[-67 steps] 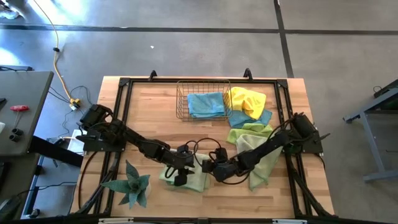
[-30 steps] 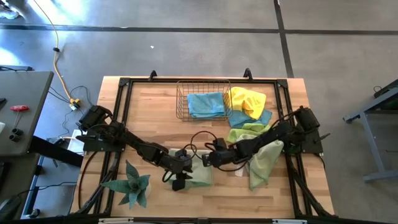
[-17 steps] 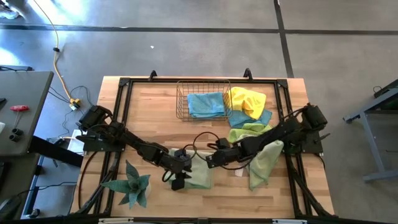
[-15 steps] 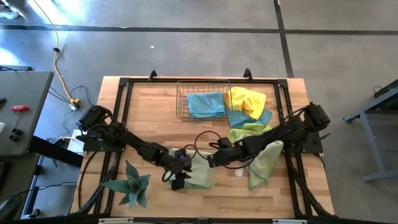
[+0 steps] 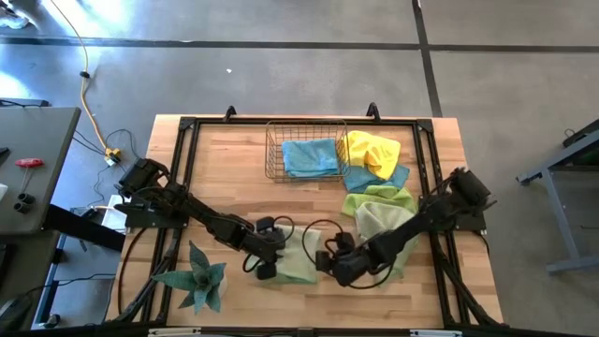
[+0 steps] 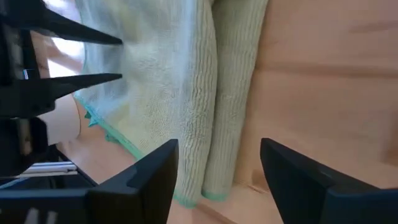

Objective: Fold microfiber towels
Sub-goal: Stack the left light green towel on top of the blue towel in the wire basket

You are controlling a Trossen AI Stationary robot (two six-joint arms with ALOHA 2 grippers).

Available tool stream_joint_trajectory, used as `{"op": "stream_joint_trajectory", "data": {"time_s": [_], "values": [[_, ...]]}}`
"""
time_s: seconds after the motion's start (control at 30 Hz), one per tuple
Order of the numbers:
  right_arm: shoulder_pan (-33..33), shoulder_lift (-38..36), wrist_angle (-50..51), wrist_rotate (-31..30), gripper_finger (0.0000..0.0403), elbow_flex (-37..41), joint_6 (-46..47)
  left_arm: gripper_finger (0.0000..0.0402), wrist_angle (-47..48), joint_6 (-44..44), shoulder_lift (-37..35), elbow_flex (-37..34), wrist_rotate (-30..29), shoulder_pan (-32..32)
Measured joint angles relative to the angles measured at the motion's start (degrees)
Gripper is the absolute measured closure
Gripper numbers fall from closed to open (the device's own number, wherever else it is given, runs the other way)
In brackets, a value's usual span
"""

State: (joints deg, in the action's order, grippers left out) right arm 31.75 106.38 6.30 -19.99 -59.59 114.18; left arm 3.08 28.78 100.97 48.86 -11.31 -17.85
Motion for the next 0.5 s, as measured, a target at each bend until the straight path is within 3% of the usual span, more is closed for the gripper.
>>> {"op": "stream_joint_trajectory", "data": {"time_s": [0.2,0.5], "values": [[-0.63,4.71,-6.93,-1.11,0.0165,-0.01,0.52,0.0271,0.05,0.44,0.0,-0.01,-1.18,0.0],[-1.23,6.49,-7.48,-4.01,0.0167,-0.24,0.46,0.0271,0.12,0.58,0.0,-0.02,-1.16,0.0]]}}
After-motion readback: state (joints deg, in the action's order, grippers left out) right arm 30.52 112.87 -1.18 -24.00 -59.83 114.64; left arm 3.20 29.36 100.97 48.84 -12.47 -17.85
